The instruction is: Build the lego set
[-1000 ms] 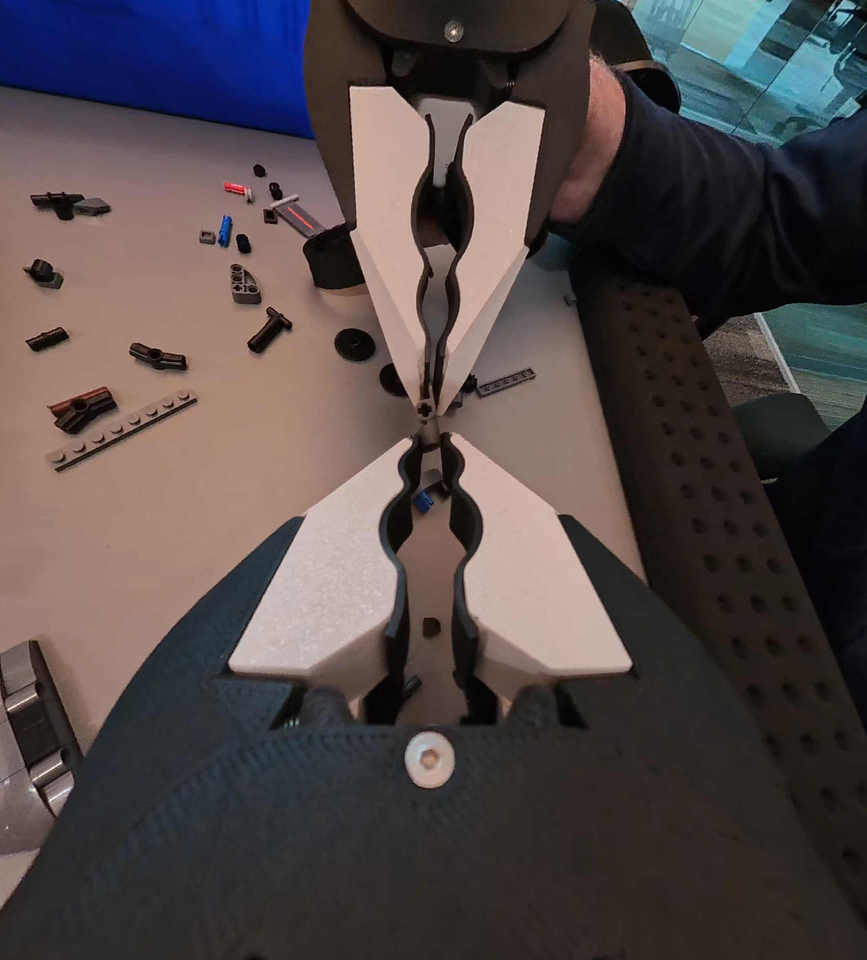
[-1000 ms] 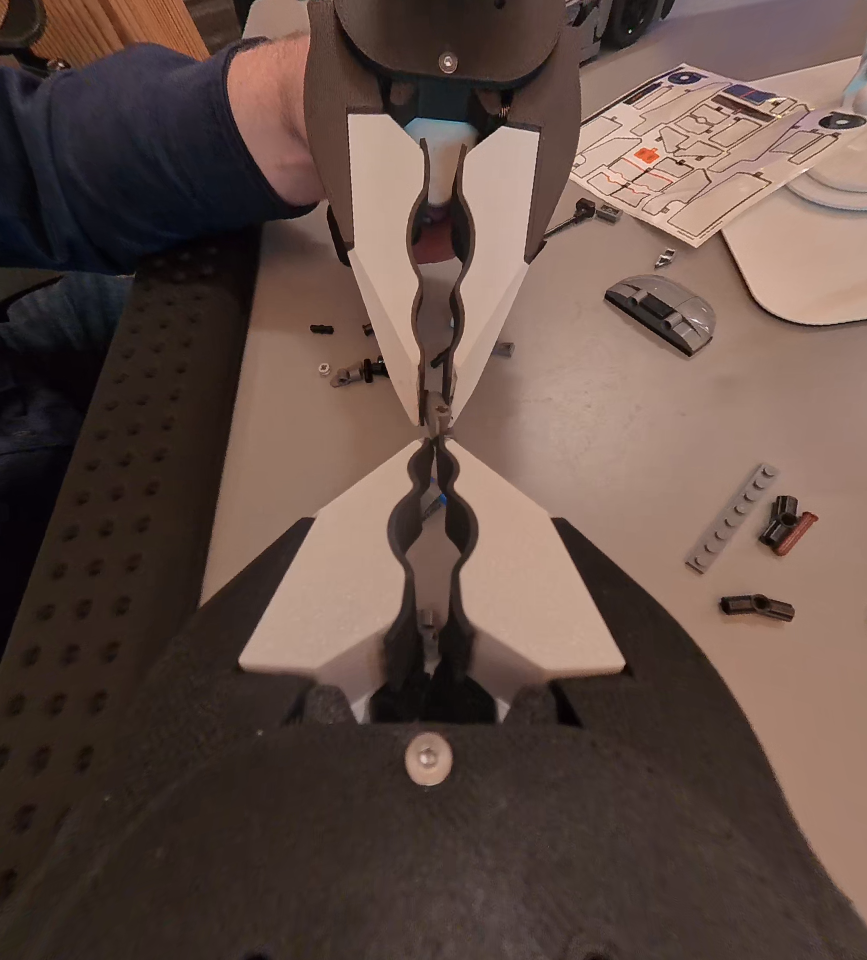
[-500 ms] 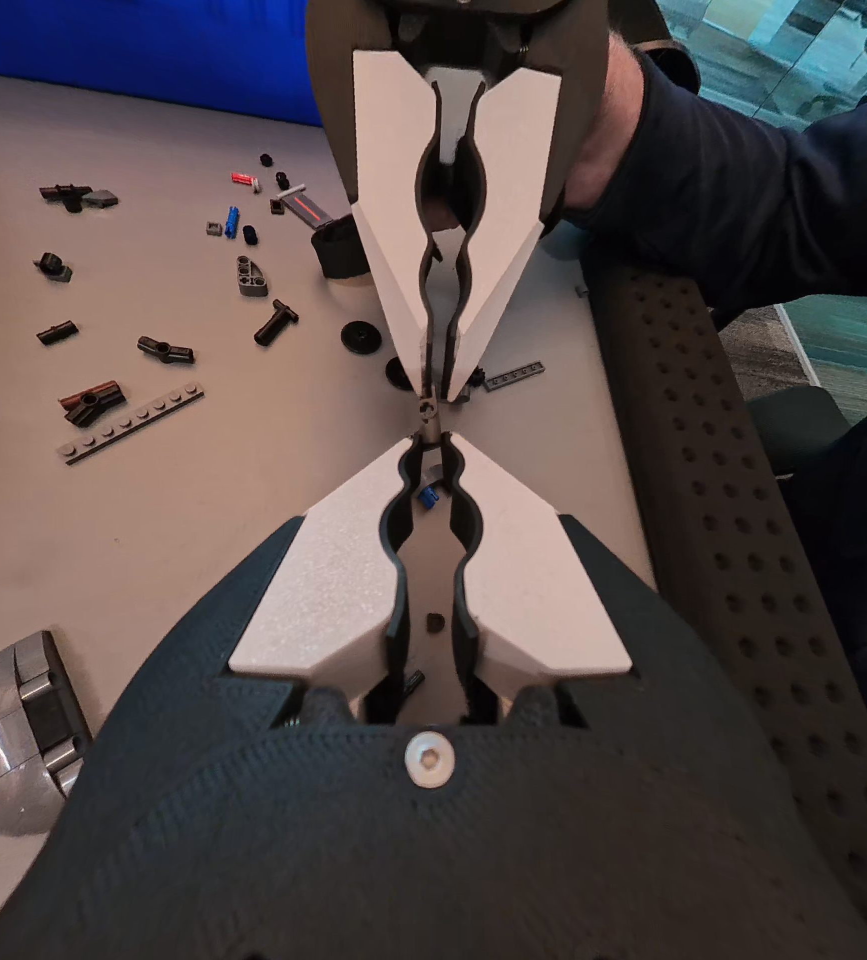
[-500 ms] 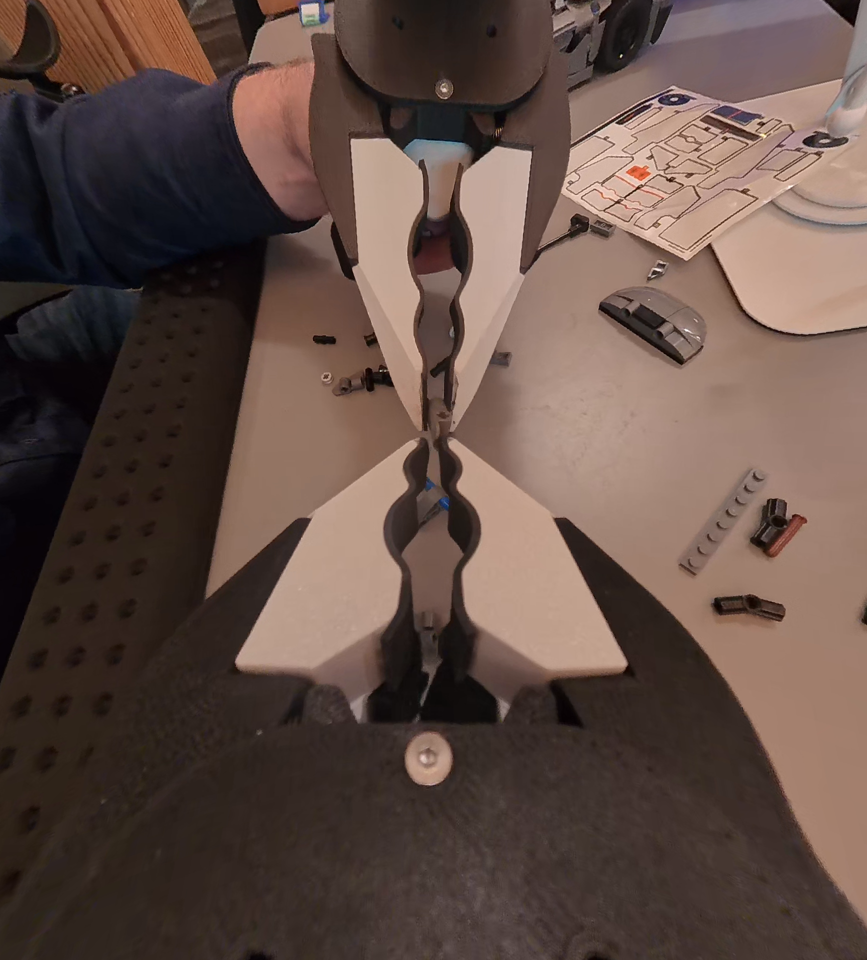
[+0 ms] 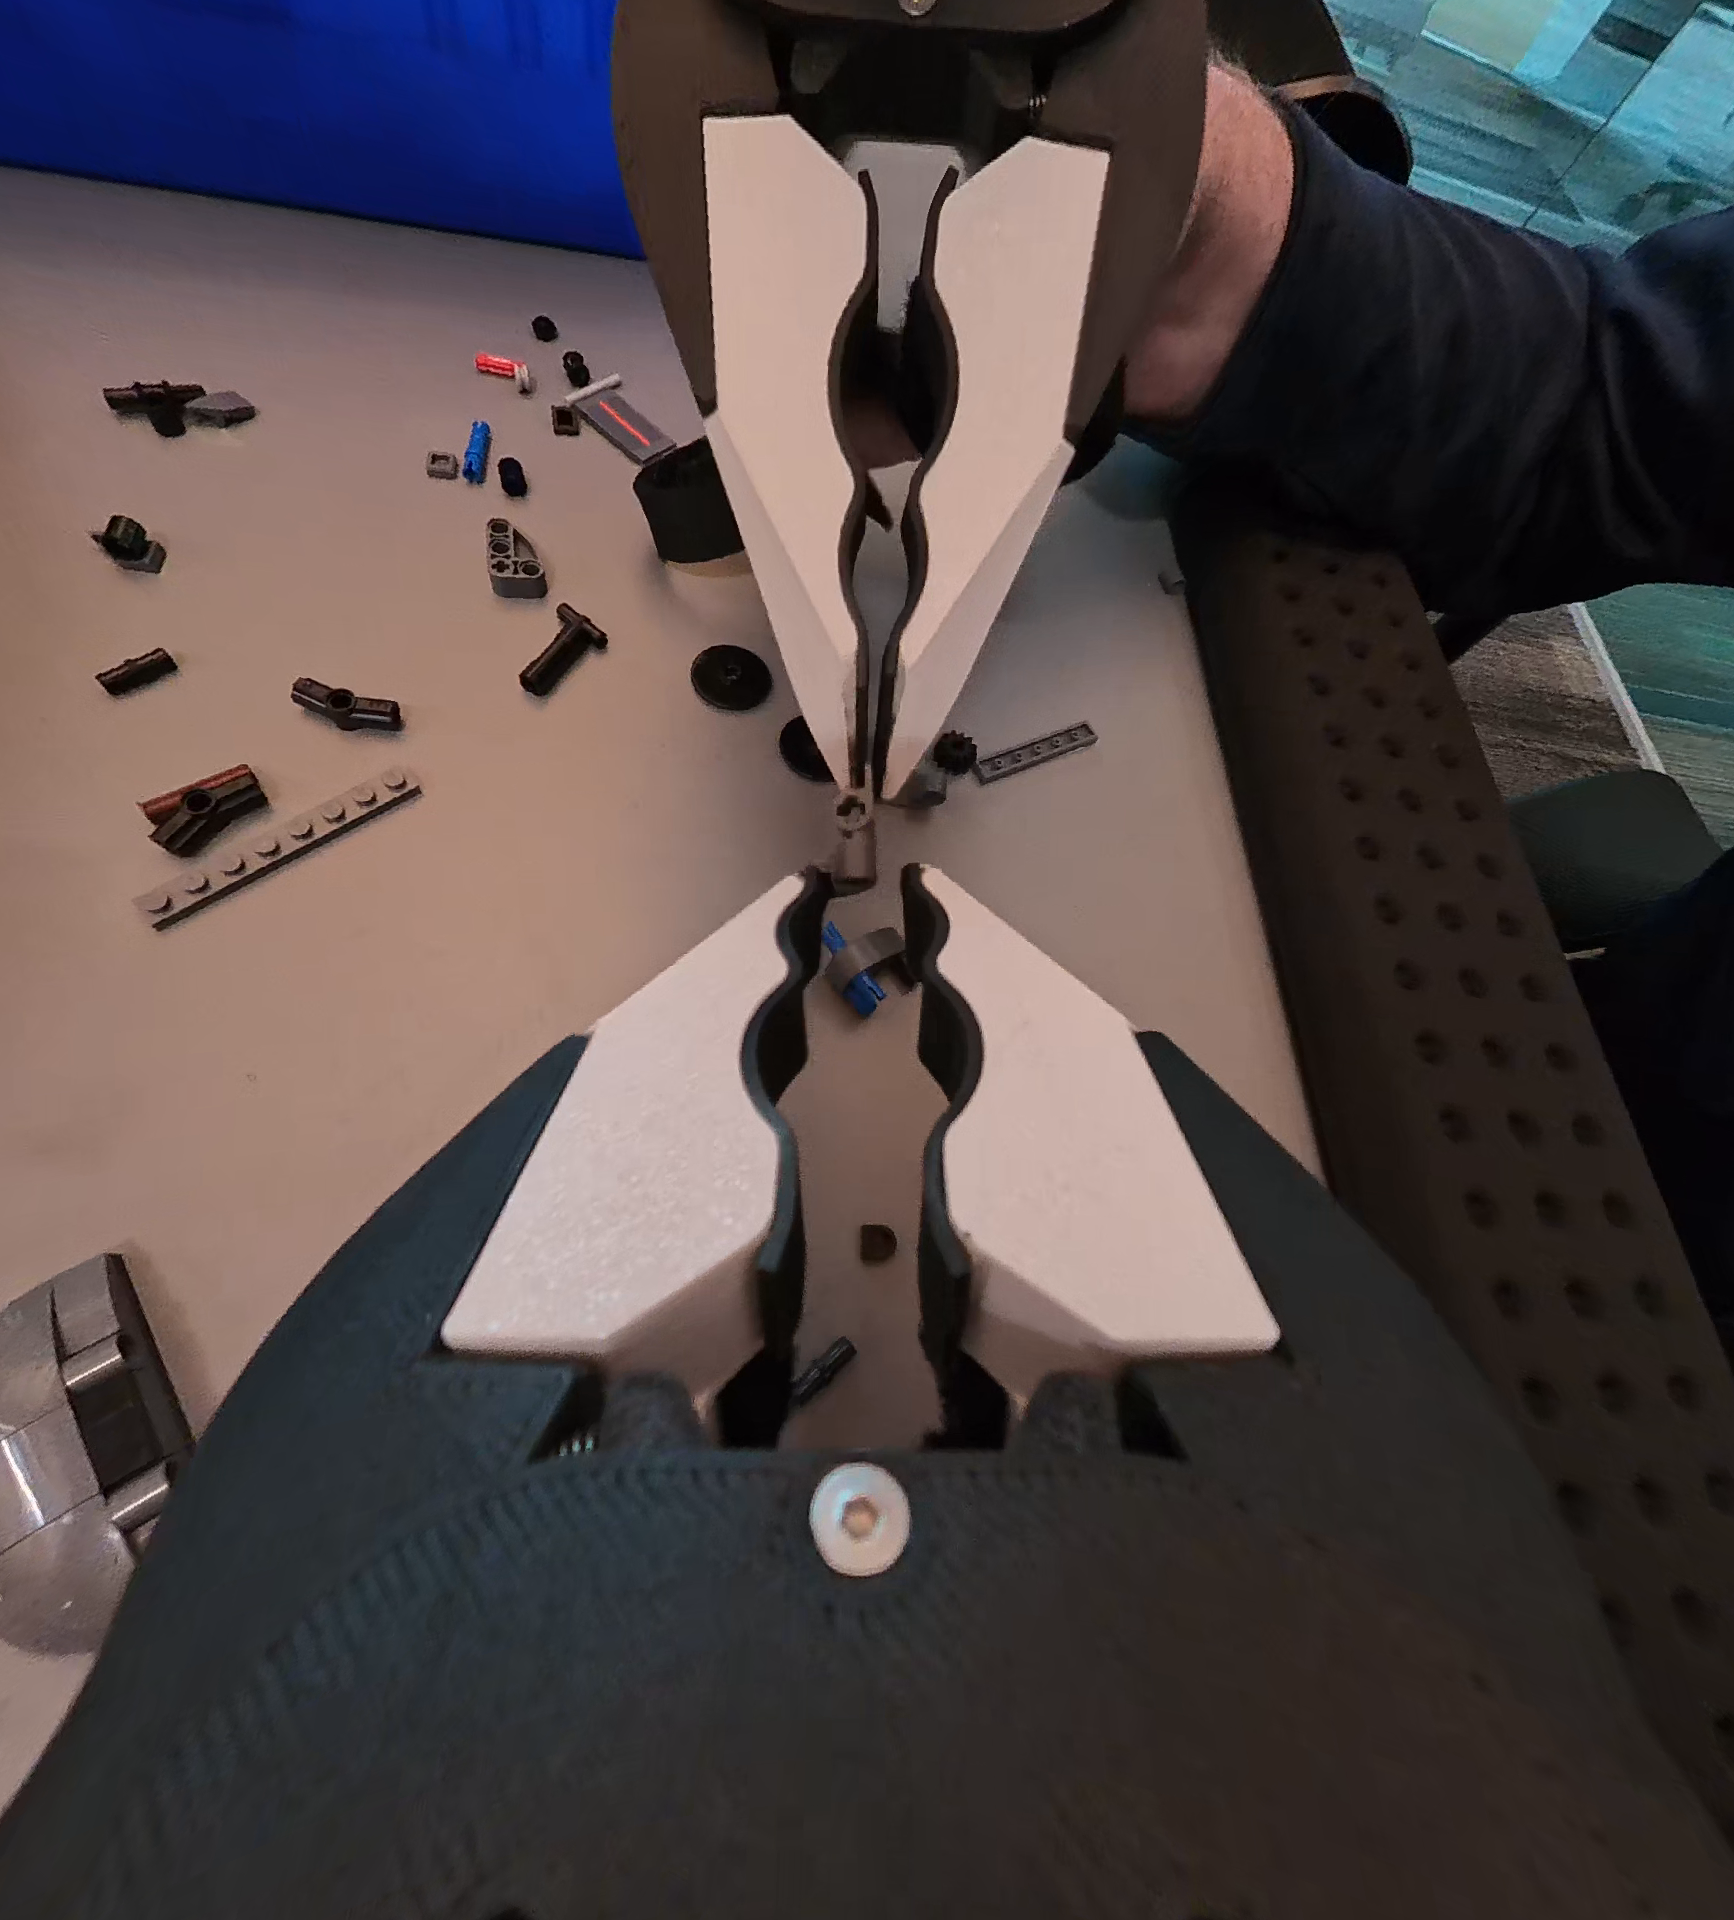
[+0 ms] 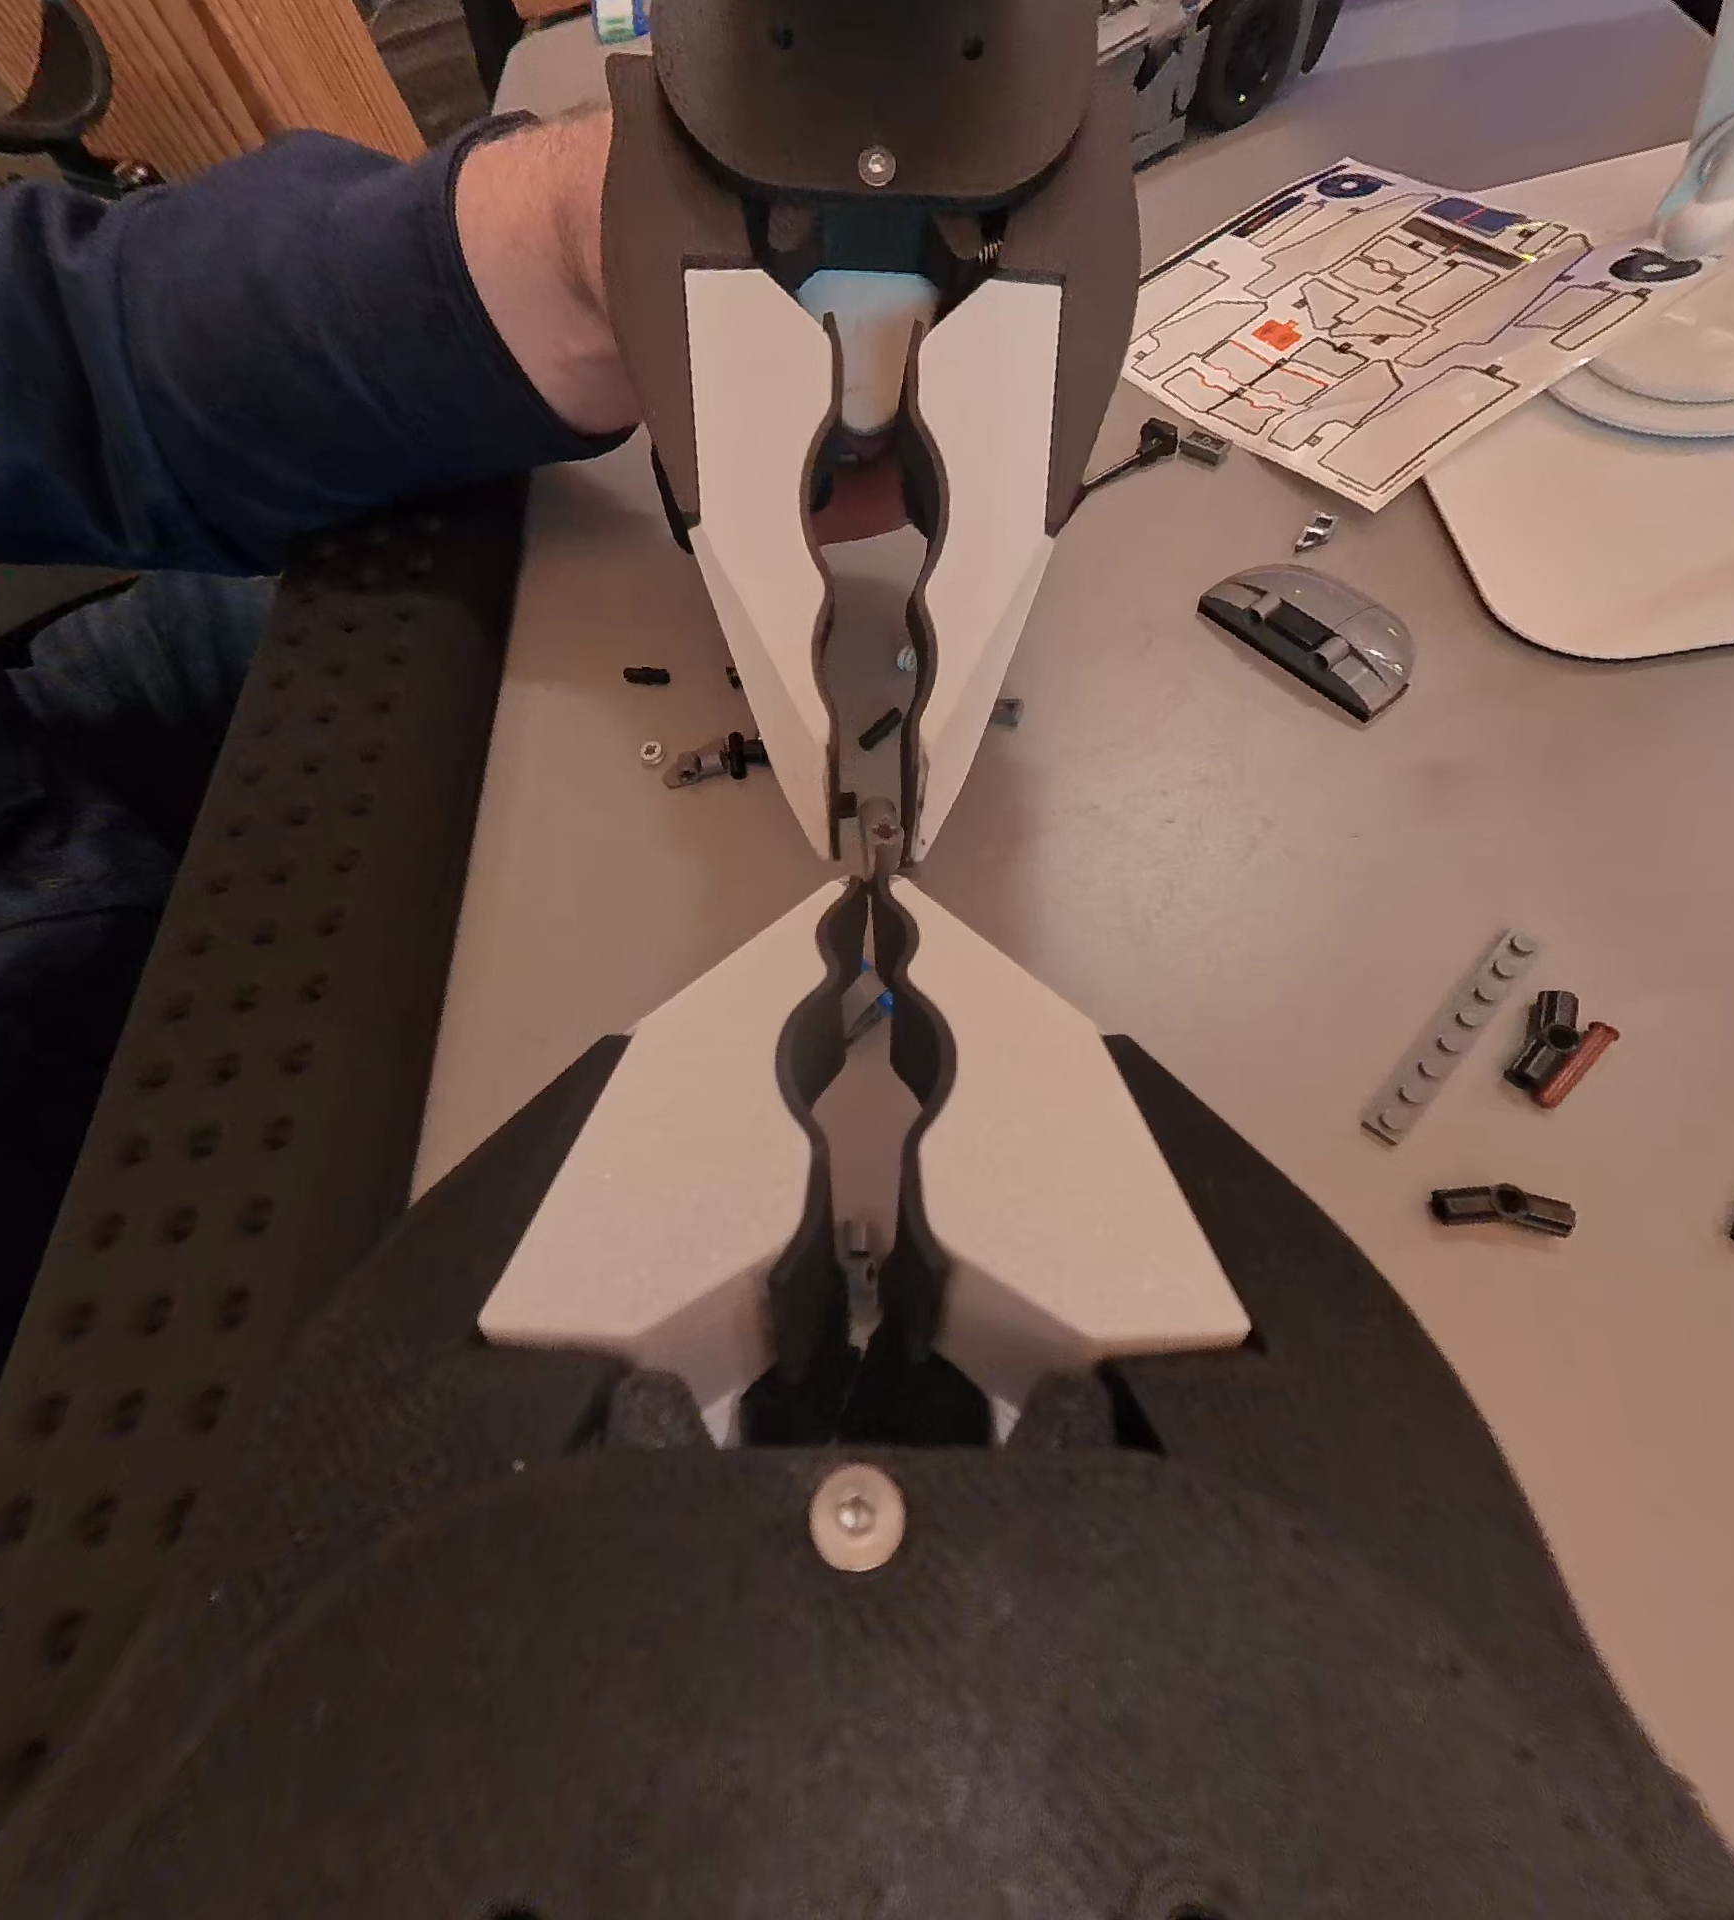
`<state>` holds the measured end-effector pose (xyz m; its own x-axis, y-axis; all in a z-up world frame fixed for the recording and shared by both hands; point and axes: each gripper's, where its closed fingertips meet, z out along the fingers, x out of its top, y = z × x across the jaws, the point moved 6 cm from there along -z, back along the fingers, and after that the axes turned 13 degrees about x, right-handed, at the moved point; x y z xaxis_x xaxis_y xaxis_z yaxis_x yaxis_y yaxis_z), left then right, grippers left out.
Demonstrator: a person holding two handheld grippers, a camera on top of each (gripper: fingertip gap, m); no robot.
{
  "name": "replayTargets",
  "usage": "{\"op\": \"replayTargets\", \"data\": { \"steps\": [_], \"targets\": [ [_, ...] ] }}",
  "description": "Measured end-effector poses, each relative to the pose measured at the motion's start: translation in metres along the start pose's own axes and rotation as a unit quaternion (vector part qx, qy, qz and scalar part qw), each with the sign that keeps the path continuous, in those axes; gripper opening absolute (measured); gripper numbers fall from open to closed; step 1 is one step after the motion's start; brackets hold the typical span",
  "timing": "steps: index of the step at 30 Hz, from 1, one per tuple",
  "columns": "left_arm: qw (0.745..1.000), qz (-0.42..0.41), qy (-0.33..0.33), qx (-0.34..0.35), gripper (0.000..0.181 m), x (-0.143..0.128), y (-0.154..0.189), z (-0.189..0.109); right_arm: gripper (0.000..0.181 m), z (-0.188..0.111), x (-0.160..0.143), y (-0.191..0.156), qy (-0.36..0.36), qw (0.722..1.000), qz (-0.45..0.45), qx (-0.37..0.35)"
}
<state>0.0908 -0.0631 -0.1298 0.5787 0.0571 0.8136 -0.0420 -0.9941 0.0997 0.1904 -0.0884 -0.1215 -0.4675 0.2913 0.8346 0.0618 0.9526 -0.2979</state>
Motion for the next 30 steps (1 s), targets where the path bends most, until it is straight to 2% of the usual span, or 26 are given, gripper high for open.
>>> {"op": "replayTargets", "data": {
  "steps": [9, 19, 30],
  "targets": [
    [1.0, 0.013, -0.023, 0.011, 0.012, -0.0048, 0.0012, 0.009, 0.0, -0.0052, 0.0052, -0.0014, 0.037, 0.999, 0.011, 0.017],
    [0.999, 0.042, -0.013, 0.027, 0.0, -0.0019, 0.0032, 0.0068, 0.0, -0.0046, 0.0042, -0.0021, 0.025, 1.0, -0.002, 0.01],
    [0.998, 0.056, -0.014, 0.034, 0.0, -0.0018, 0.0043, 0.0058, 0.0, -0.0032, 0.0022, -0.0018, 0.012, 1.0, -0.007, 0.006]
  ]
}}
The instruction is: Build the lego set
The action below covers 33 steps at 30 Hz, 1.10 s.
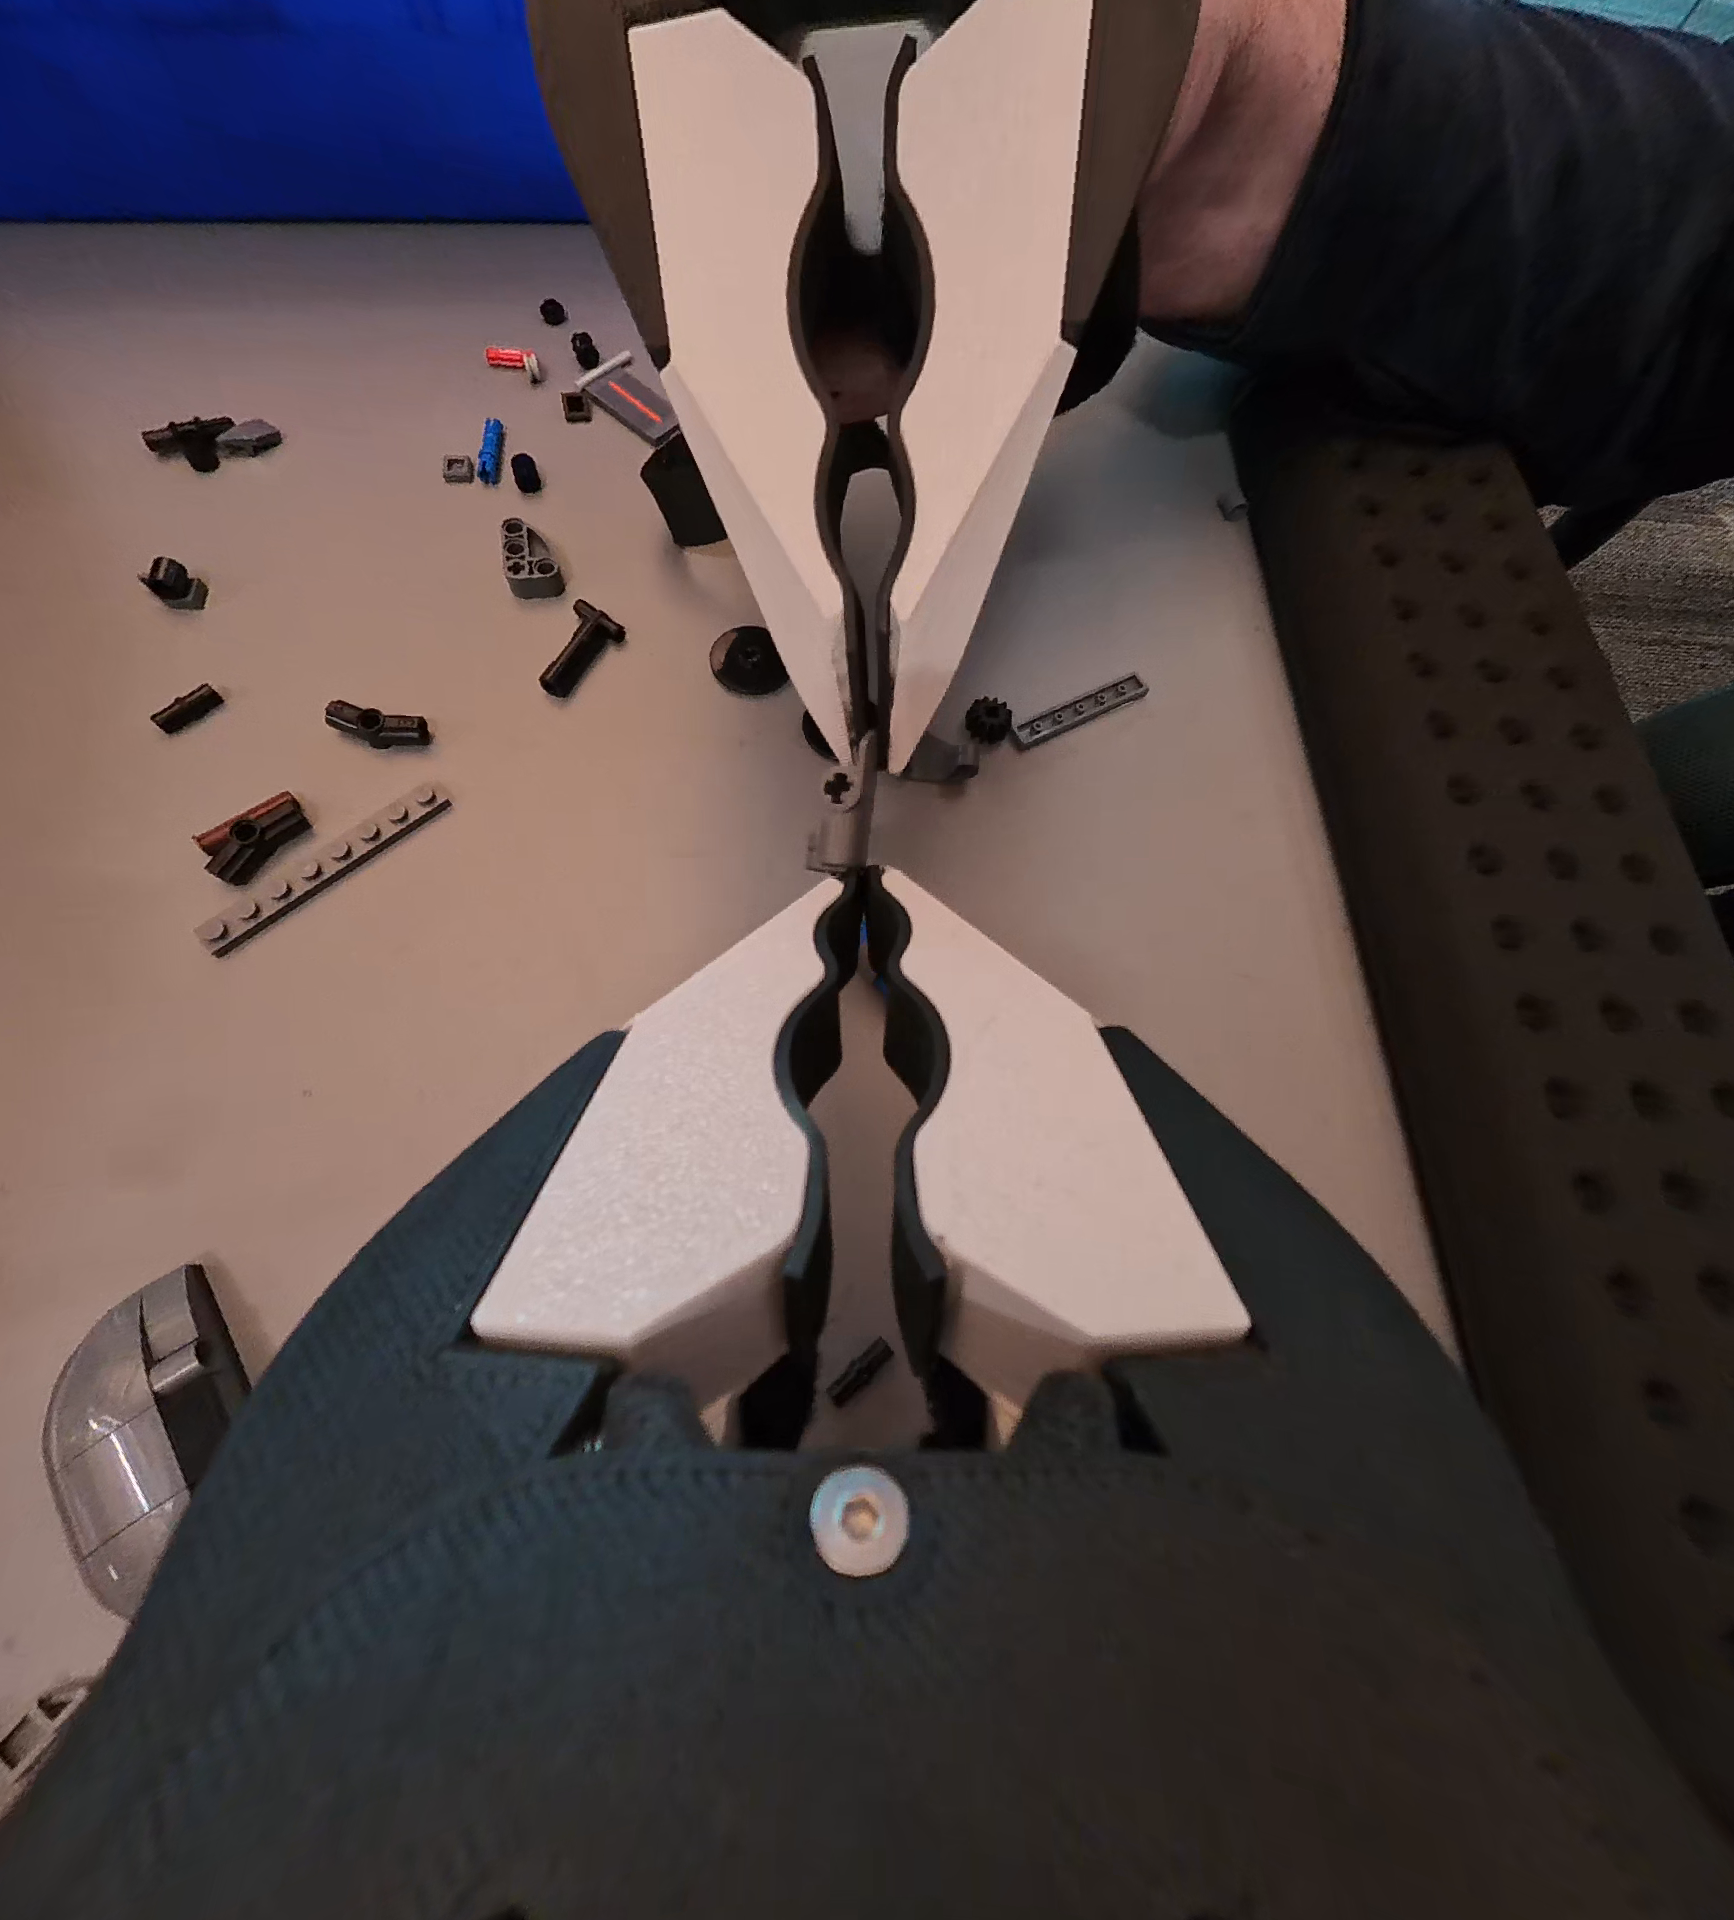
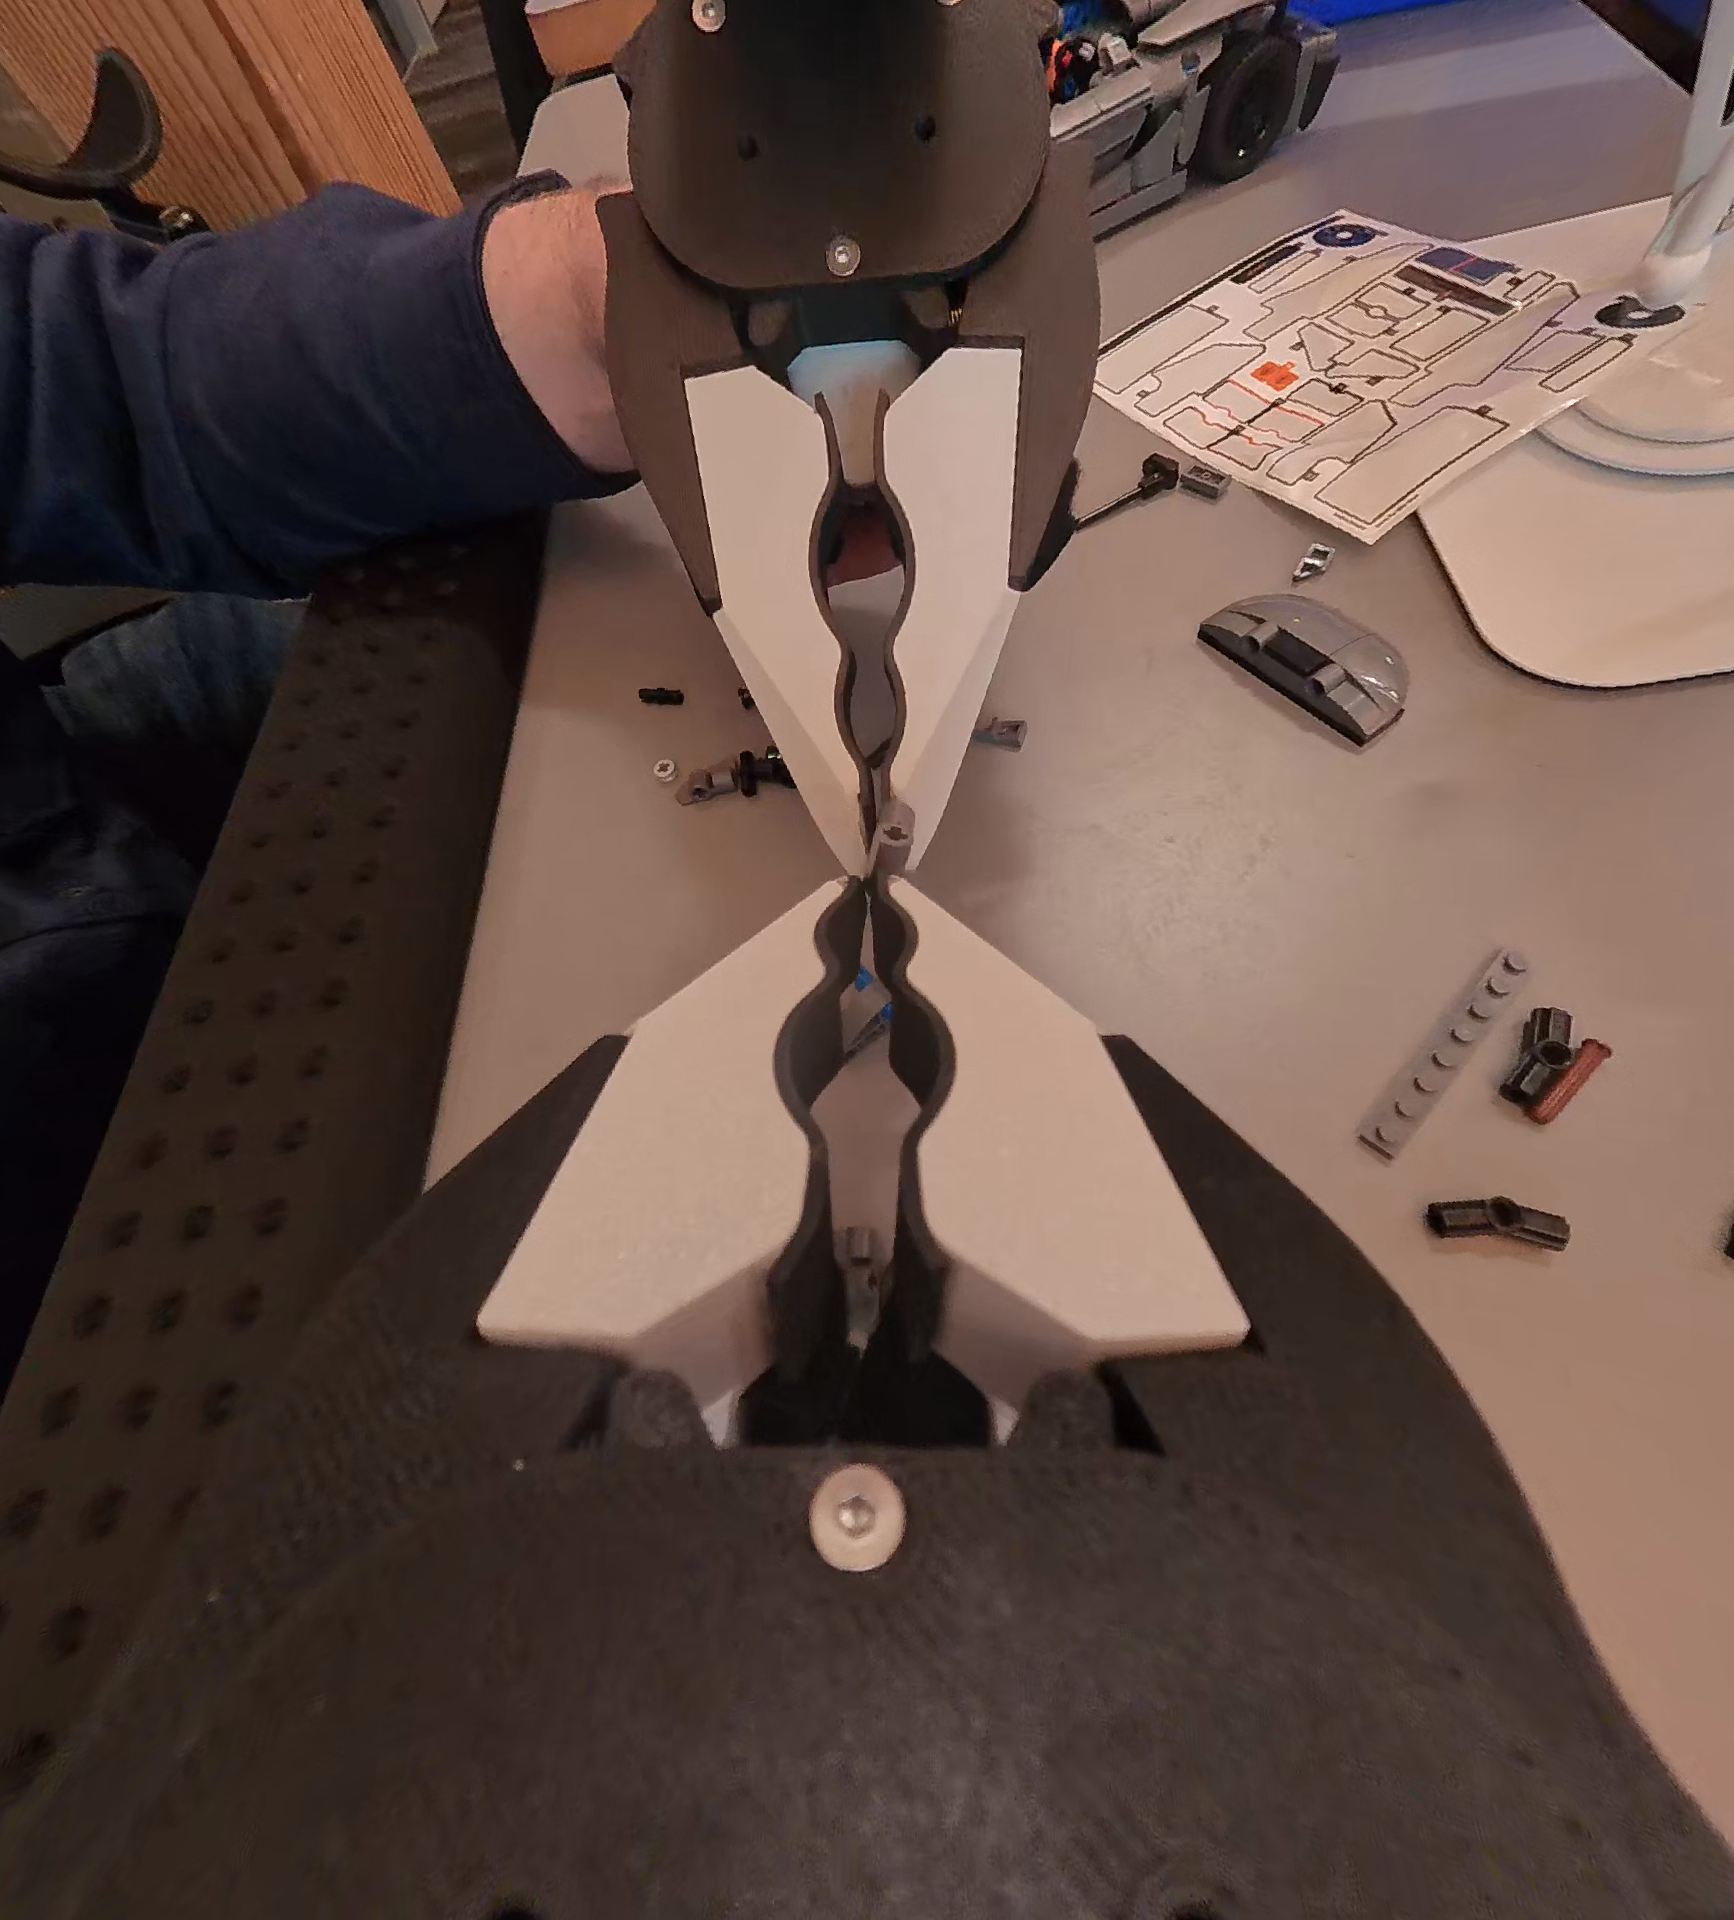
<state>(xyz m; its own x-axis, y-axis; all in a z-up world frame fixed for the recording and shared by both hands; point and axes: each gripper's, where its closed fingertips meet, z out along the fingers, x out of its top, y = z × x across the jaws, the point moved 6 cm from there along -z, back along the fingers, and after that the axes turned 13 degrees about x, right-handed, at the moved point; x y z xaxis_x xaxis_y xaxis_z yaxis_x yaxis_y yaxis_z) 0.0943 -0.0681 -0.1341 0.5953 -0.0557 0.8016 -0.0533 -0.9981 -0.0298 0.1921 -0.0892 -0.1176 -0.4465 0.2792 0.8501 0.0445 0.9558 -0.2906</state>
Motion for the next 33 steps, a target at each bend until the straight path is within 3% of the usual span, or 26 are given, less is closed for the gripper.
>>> {"op": "replayTargets", "data": {
  "steps": [9, 19, 28, 33],
  "targets": [
    [1.0, 0.014, -0.015, 0.008, 0.0, -0.002, 0.001, 0.0, 0.002, -0.002, 0.002, -0.001, 0.009, 1.0, -0.004, 0.003],
    [0.999, 0.031, -0.038, 0.014, 0.0, -0.006, 0.004, 0.004, 0.009, 0.007, -0.009, 0.004, -0.052, 0.998, -0.007, -0.023],
    [0.997, 0.039, -0.065, 0.012, 0.004, -0.013, 0.006, 0.01, 0.01, -0.027, -0.023, 0.018, -0.094, 0.99, 0.02, -0.1],
    [0.996, 0.046, -0.081, 0.011, 0.008, -0.017, 0.007, 0.013, 0.017, -0.037, -0.048, 0.02, -0.164, 0.979, 0.07, -0.095]
  ]
}}
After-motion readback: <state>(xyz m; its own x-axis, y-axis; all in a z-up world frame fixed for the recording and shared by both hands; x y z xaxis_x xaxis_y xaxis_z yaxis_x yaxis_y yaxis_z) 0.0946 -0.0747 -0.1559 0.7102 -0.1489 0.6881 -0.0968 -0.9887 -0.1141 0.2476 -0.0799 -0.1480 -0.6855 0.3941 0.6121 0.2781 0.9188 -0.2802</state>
